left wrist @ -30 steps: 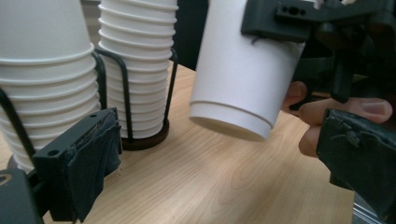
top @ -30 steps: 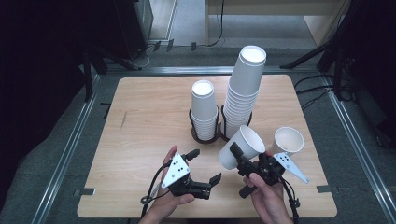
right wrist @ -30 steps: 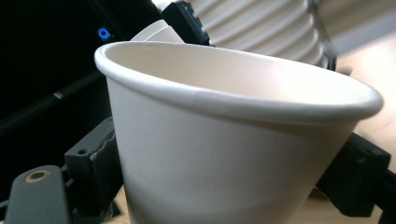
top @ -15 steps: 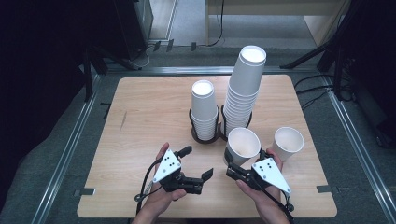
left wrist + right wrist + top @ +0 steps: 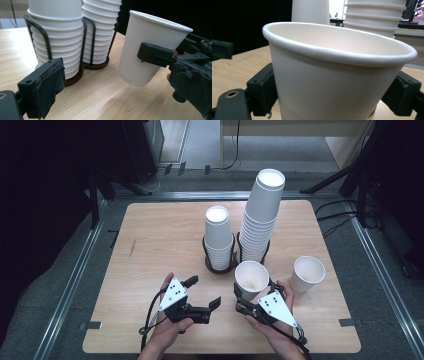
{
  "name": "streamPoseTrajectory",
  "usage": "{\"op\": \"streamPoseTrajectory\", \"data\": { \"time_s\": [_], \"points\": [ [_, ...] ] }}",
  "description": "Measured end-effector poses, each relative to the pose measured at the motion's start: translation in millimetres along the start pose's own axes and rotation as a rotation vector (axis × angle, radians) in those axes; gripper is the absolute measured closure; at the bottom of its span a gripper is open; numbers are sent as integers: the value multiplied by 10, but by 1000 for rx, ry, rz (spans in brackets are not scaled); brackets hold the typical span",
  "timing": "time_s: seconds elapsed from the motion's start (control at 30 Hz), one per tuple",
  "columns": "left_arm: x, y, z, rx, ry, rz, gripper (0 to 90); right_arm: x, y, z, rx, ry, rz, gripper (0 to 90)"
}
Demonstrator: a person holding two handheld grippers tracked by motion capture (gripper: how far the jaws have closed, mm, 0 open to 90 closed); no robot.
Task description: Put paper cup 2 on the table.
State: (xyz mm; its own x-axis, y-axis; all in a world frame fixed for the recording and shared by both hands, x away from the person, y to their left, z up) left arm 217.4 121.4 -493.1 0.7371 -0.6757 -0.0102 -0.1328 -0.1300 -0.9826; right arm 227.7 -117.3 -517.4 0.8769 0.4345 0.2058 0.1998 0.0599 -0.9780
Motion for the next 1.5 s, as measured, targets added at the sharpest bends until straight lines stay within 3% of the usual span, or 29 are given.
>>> {"op": "streamPoseTrajectory", "data": {
  "time_s": [0.27, 0.53, 0.67, 0.87, 1.23, 1.4, 1.5],
  "points": [
    [-59, 50, 83, -8, -43, 15, 5, 64, 195, -17, -35, -25, 37, 133],
    [-142, 58, 148, -7, -78, 10, 5, 109, 296, 109, -35, -139, 87, 132],
    [-181, 61, 169, -9, -89, 9, 5, 130, 322, 164, -44, -168, 119, 131],
    [-200, 56, 199, -2, -112, 5, 5, 146, 370, 182, -47, -189, 174, 130],
    [-145, 125, 212, -2, -125, 32, 5, 118, 382, 169, -51, -198, 189, 115],
    [-155, 118, 262, -13, -135, 30, 5, 102, 404, 182, -40, -204, 209, 81],
    [-189, 105, 290, -19, -142, 21, 5, 98, 394, 181, -24, -218, 217, 12]
  ]
}}
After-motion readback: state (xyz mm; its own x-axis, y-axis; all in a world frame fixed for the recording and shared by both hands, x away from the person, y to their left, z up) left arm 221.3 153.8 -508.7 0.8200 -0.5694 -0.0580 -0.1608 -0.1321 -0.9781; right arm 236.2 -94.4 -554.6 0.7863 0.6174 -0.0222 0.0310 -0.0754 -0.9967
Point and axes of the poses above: each handheld gripper's, and its own axes: x roughly forward along the jaws, y roughly out of its underside, z roughly to its left, the point moved 1 cm from there along x, roughly forward along the jaws, and after that the axes turned 14 degrees about -z, right-handed, at the moved point
